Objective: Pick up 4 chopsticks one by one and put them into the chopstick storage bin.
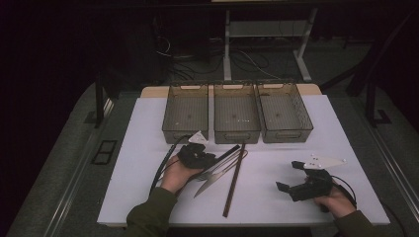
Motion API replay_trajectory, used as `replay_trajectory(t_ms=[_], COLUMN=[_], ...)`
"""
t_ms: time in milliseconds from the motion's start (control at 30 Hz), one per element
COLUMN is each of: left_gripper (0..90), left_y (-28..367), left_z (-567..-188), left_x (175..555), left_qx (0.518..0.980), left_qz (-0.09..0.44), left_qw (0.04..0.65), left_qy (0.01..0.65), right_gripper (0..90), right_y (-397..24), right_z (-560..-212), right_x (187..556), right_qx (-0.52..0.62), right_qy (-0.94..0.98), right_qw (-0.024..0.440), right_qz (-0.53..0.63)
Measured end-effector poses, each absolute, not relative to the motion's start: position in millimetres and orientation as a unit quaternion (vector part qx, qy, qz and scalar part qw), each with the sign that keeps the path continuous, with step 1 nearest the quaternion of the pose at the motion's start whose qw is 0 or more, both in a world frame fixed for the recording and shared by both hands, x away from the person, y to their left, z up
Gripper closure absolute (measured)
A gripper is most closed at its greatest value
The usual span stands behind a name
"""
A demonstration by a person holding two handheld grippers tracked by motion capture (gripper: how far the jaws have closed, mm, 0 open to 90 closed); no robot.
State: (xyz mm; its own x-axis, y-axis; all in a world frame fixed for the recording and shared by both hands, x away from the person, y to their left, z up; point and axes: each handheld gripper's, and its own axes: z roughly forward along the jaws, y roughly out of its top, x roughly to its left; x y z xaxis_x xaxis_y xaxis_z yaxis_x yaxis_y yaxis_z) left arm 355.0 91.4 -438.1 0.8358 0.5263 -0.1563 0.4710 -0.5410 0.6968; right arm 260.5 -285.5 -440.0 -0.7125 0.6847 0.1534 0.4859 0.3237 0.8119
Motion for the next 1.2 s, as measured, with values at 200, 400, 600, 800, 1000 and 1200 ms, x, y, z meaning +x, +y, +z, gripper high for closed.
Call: replay_trajectory(t_ms=[200,400,600,800,1000,1200], left_gripper=[75.4,75.7,75.7,75.7,75.7,75.6], left_y=[90.8,91.6,91.2,90.7,90.1,88.9], left_z=[-438.6,-438.3,-438.8,-439.1,-438.9,-439.4], left_x=[354.9,354.9,355.3,355.3,355.1,355.9], left_qx=[0.878,0.881,0.880,0.879,0.879,0.878], left_qz=[0.040,0.048,0.048,0.049,0.050,0.050], left_qw=[0.383,0.377,0.378,0.378,0.376,0.373], left_qy=[0.283,0.281,0.283,0.285,0.290,0.297], right_gripper=[0.5,0.4,0.5,0.4,0.4,0.4], right_y=[-285.6,-285.5,-285.6,-285.4,-285.2,-285.1], right_z=[-439.9,-440.0,-439.9,-440.0,-440.1,-440.2], right_x=[260.5,260.4,260.4,260.5,260.3,260.4], right_qx=[0.363,0.363,0.363,0.363,0.363,0.363], right_qy=[0.806,0.806,0.806,0.807,0.806,0.806], right_qw=[0.109,0.109,0.109,0.109,0.109,0.109], right_qz=[0.454,0.454,0.454,0.454,0.454,0.454])
